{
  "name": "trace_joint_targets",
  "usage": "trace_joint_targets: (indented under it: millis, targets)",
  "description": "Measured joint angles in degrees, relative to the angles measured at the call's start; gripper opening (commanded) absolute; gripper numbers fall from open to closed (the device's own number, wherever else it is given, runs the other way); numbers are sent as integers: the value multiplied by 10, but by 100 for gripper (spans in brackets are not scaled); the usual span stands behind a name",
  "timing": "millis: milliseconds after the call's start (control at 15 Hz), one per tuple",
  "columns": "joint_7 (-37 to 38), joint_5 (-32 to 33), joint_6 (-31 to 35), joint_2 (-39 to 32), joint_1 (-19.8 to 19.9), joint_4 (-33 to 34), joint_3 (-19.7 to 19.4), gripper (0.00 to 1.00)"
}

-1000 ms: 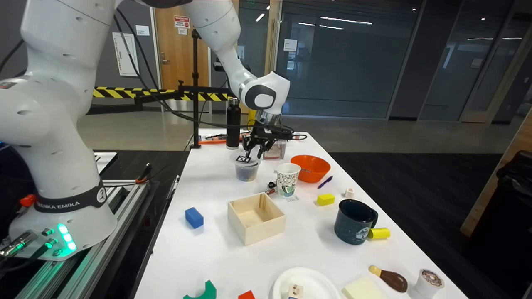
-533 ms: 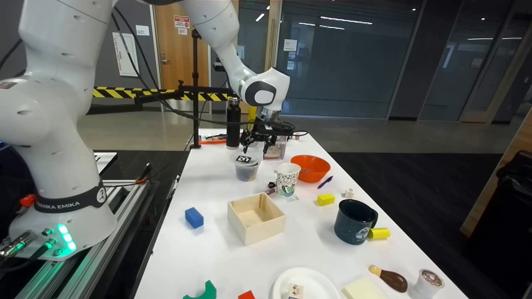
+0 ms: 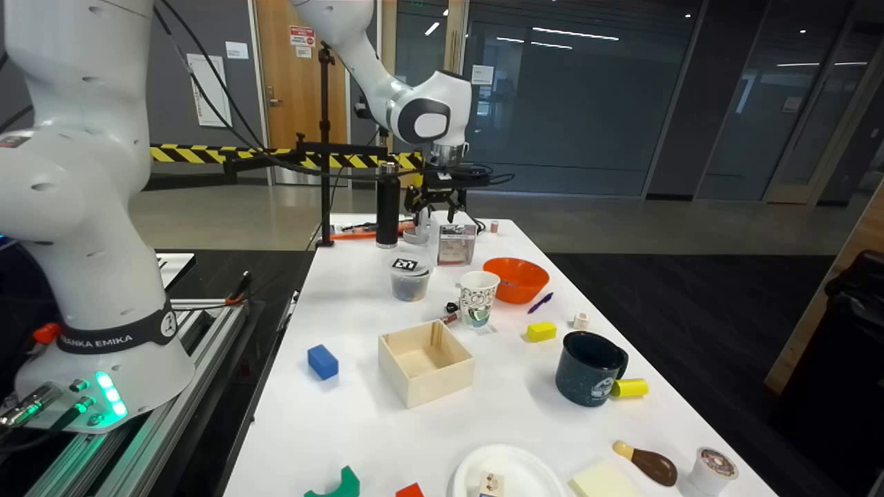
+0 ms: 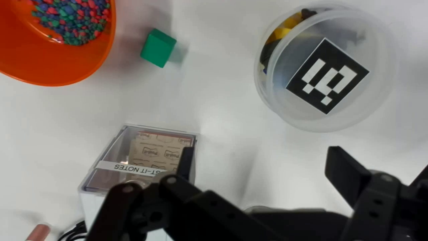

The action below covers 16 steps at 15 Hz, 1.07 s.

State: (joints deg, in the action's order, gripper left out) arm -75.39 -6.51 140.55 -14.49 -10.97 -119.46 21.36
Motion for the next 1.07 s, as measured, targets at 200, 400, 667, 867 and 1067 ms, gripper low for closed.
trace_joint_targets:
  millis: [200, 400, 667, 867, 1067]
  targets:
    - [66, 2, 76, 24, -5, -40, -6, 100]
    - [146, 9, 146, 50, -11, -87, -17, 100]
    - [280, 36, 199, 92, -15, -147, -33, 100]
    - [386, 57, 205, 130, -16, -185, -45, 100]
    - [483, 64, 205, 171, -16, -220, -54, 100]
